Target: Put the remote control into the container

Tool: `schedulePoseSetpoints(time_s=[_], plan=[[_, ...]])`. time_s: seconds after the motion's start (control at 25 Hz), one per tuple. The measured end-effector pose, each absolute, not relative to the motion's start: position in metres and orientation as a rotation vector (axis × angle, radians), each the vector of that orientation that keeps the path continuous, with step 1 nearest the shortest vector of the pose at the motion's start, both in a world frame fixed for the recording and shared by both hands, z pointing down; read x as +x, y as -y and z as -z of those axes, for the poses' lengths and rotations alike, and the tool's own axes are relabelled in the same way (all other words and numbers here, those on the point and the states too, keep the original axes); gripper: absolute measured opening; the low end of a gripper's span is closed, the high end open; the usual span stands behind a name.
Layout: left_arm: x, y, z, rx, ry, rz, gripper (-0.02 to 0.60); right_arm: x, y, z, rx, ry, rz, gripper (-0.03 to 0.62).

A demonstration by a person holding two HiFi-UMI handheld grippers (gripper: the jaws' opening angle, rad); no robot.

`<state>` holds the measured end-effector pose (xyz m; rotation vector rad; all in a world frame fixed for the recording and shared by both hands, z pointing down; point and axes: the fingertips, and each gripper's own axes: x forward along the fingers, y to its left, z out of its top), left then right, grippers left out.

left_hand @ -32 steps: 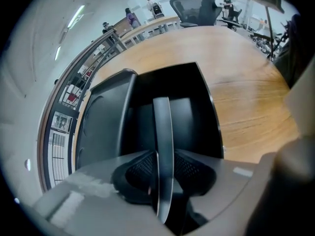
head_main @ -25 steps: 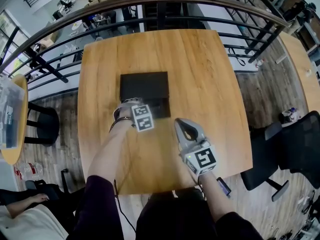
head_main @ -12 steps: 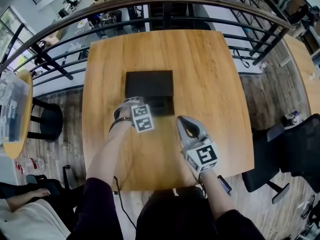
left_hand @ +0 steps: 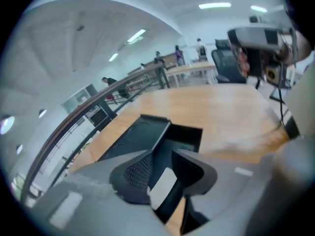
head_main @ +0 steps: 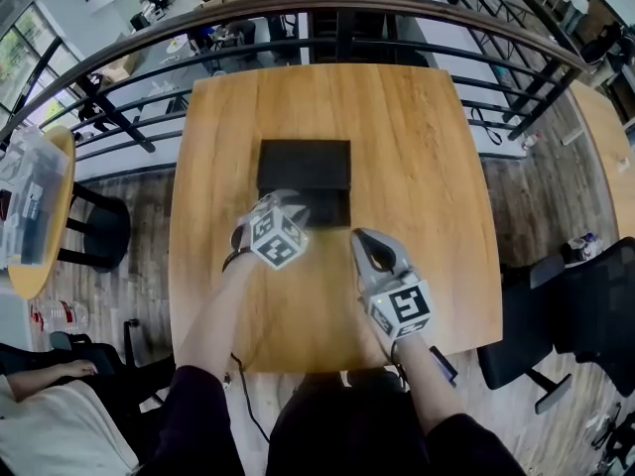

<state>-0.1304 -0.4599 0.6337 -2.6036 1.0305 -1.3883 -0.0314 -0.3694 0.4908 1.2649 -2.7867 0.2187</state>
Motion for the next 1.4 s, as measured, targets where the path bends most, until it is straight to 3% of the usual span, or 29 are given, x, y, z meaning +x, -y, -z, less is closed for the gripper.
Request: schedulePoseSetpoints(time_s=[0.2, 0.32, 0.48, 1.4], plan=[[-0.118, 0.421, -0.557, -2.788, -1.476, 0.734, 0.041, -0.035, 0.364, -0.487, 1.250, 2.801, -0.202, 0.005], [-0.114, 0.386, -0.532, -2.755, -1.608, 0.552, 0.006, -0.036, 0.357, -0.485, 1.243, 2.811, -0.199, 0.005], [-0.109, 0.350, -0.501, -2.733, -1.749, 0.353, 0.006, -0.038, 0.340, -0.482, 1.224, 2.834, -0.195, 0.006], [-0.093, 0.258, -0.449, -2.690, -1.763, 0.164, 0.005, -0.046, 0.264, -0.447, 1.268, 2.882, -0.145, 0.006]])
